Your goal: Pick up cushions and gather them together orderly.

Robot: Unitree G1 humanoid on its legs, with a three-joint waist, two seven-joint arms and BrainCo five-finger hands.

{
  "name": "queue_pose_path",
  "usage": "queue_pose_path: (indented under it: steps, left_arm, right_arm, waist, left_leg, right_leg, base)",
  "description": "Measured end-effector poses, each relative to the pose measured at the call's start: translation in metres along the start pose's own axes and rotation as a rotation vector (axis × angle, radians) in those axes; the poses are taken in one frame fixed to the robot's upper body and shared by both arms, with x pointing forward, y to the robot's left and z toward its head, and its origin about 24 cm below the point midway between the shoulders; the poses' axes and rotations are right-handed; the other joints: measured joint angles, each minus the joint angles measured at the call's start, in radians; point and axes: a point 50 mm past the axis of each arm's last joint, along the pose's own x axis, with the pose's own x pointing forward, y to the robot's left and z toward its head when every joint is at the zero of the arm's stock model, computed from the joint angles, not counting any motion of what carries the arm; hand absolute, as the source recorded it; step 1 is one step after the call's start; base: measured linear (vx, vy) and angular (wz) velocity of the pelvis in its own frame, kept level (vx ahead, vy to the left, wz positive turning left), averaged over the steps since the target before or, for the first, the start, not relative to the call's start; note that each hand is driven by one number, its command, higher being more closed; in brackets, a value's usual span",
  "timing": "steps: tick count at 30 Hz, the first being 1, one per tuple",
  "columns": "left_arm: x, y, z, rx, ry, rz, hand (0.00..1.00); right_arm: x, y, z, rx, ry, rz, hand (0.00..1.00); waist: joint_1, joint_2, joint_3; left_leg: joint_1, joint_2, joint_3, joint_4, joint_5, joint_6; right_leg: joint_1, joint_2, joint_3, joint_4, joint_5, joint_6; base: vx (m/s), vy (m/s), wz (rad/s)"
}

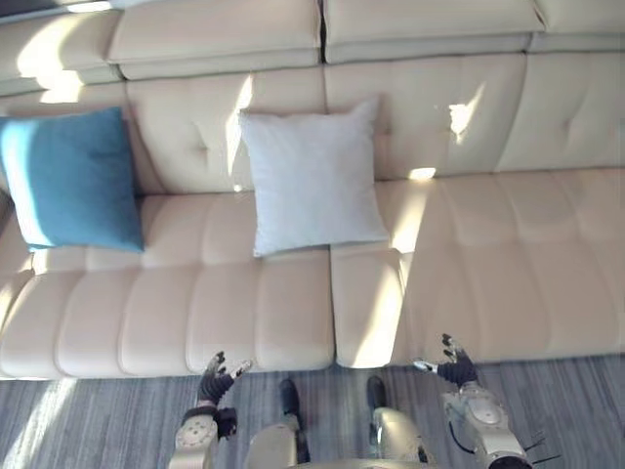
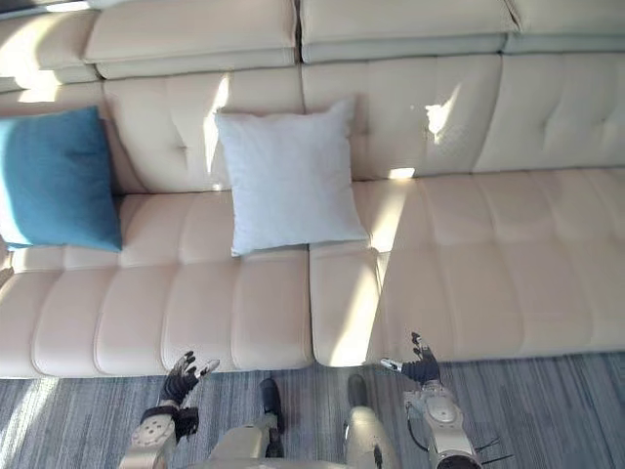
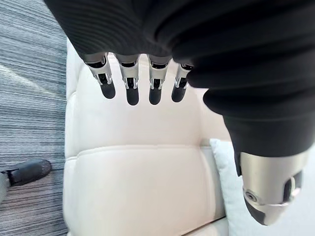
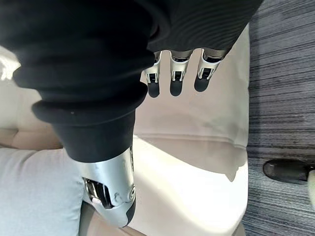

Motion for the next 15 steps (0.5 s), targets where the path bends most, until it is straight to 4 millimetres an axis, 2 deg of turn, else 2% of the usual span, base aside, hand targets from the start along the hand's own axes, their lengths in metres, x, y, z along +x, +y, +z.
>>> queue_pose_path:
  steps: [1, 2, 4, 5, 6, 7, 8, 9, 10, 11, 12, 13, 14, 15]
  left_arm:
    - [0.0, -0.001, 0.002, -0.003, -0.01, -0.001, 0.0]
    - [-0.002, -0.001, 0.003, -0.012, -0.021, 0.003, 0.0]
    - [-0.006, -0.001, 0.0, -0.036, -0.018, 0.014, 0.0]
    - [-0.009, 0.001, -0.002, -0.046, -0.02, 0.026, 0.0]
    - [-0.01, -0.002, -0.002, -0.067, -0.017, 0.036, 0.0]
    - [-0.011, -0.006, -0.003, -0.079, -0.016, 0.033, 0.0]
    - [-0.014, -0.013, -0.006, -0.099, -0.004, 0.022, 0.0]
    - [-0.015, -0.017, -0.008, -0.109, 0.003, 0.012, 0.0]
    - [-0.017, -0.027, -0.011, -0.121, 0.021, -0.013, 0.0]
    - [-0.017, -0.032, -0.01, -0.119, 0.018, -0.033, 0.0]
    - [-0.017, -0.033, -0.01, -0.122, 0.017, -0.035, 0.0]
    - [-0.016, -0.032, -0.008, -0.123, 0.007, -0.03, 0.0]
    - [-0.016, -0.031, -0.006, -0.122, 0.001, -0.029, 0.0]
    - [-0.015, -0.03, -0.004, -0.121, -0.008, -0.028, 0.0]
  right_arm:
    - [-0.002, 0.001, -0.004, 0.013, 0.013, 0.001, 0.0]
    - [-0.007, 0.006, -0.011, 0.028, 0.035, 0.008, 0.0]
    - [-0.011, 0.01, -0.017, 0.042, 0.052, 0.016, 0.0]
    - [-0.012, 0.012, -0.014, 0.048, 0.034, 0.016, 0.0]
    - [-0.011, 0.008, -0.008, 0.043, 0.01, 0.009, 0.0]
    - [-0.01, 0.006, -0.005, 0.042, -0.002, 0.002, 0.0]
    - [-0.009, 0.005, 0.001, 0.042, -0.027, -0.002, 0.0]
    - [-0.009, 0.003, 0.003, 0.039, -0.037, -0.006, 0.0]
    - [-0.007, -0.003, 0.004, 0.031, -0.039, -0.02, 0.0]
    - [-0.011, -0.005, -0.004, 0.043, -0.01, -0.036, 0.0]
    - [-0.013, -0.006, -0.009, 0.05, 0.007, -0.048, 0.0]
    - [-0.016, -0.01, -0.015, 0.057, 0.027, -0.07, 0.0]
    - [-0.016, -0.009, -0.015, 0.058, 0.027, -0.069, 0.0]
    - [-0.016, -0.009, -0.014, 0.059, 0.023, -0.068, 0.0]
  waist:
    - [0.001, -0.003, 0.0]
    - [0.003, -0.013, -0.007]
    - [0.01, -0.029, -0.015]
    - [0.026, -0.045, -0.021]
    - [0.043, -0.037, -0.022]
    - [0.058, -0.03, -0.023]
    - [0.065, -0.019, -0.031]
    - [0.065, -0.012, -0.035]
    - [0.054, 0.019, -0.028]
    - [0.05, 0.015, -0.028]
    - [0.051, 0.007, -0.029]
    - [0.053, -0.013, -0.028]
    - [0.053, -0.018, -0.028]
    - [0.055, -0.02, -0.029]
  left_leg:
    - [0.002, 0.0, -0.008, 0.011, -0.001, 0.001]
    - [0.007, 0.001, -0.026, 0.029, -0.005, 0.007]
    - [-0.009, 0.0, -0.045, 0.068, 0.001, -0.003]
    - [-0.042, 0.005, -0.05, 0.108, 0.005, -0.008]
    - [-0.072, 0.018, -0.048, 0.128, 0.023, -0.024]
    - [-0.084, 0.032, -0.048, 0.128, 0.035, -0.03]
    - [-0.127, 0.061, -0.051, 0.126, 0.071, -0.036]
    - [-0.149, 0.076, -0.061, 0.109, 0.098, -0.047]
    - [-0.161, 0.095, -0.098, 0.051, 0.136, -0.07]
    - [-0.158, 0.088, -0.099, 0.063, 0.127, -0.069]
    - [-0.154, 0.082, -0.096, 0.084, 0.116, -0.074]
    - [-0.14, 0.055, -0.09, 0.165, 0.04, -0.077]
    - [-0.136, 0.049, -0.09, 0.203, 0.005, -0.079]
    - [-0.128, 0.042, -0.101, 0.272, -0.06, -0.079]
  right_leg:
    - [-0.005, -0.013, -0.017, 0.118, -0.04, -0.002]
    - [0.025, -0.041, -0.022, 0.296, -0.084, 0.021]
    - [0.095, -0.076, 0.0, 0.372, -0.105, 0.051]
    - [0.155, -0.082, 0.024, 0.307, -0.159, 0.077]
    - [0.183, -0.062, 0.007, 0.226, -0.219, 0.068]
    - [0.193, -0.049, -0.005, 0.182, -0.247, 0.059]
    - [0.197, -0.026, -0.035, 0.104, -0.3, 0.018]
    - [0.189, -0.011, -0.052, 0.072, -0.324, -0.002]
    - [0.181, 0.012, -0.096, 0.047, -0.311, -0.029]
    - [0.173, 0.006, -0.122, 0.04, -0.295, -0.05]
    - [0.173, 0.001, -0.128, 0.033, -0.286, -0.053]
    - [0.174, -0.019, -0.138, -0.005, -0.247, -0.056]
    - [0.176, -0.024, -0.139, -0.025, -0.229, -0.056]
    - [0.175, -0.029, -0.138, -0.056, -0.192, -0.052]
  base:
    - [-0.1, -0.144, 0.22]
    - [-0.1, -0.139, 0.32]
    - [-0.14, -0.185, 0.3]
    - [-0.25, -0.278, 0.12]
    - [-0.27, -0.287, -0.06]
    - [-0.27, -0.258, -0.17]
    - [-0.23, -0.213, -0.14]
    - [-0.4, -0.279, 0.11]
    - [-0.42, -0.189, 0.41]
    - [-0.35, -0.131, 0.49]
    - [-0.26, -0.078, 0.47]
    - [-0.17, -0.068, 0.27]
    - [-0.22, -0.066, 0.21]
    - [-0.12, 0.005, 0.05]
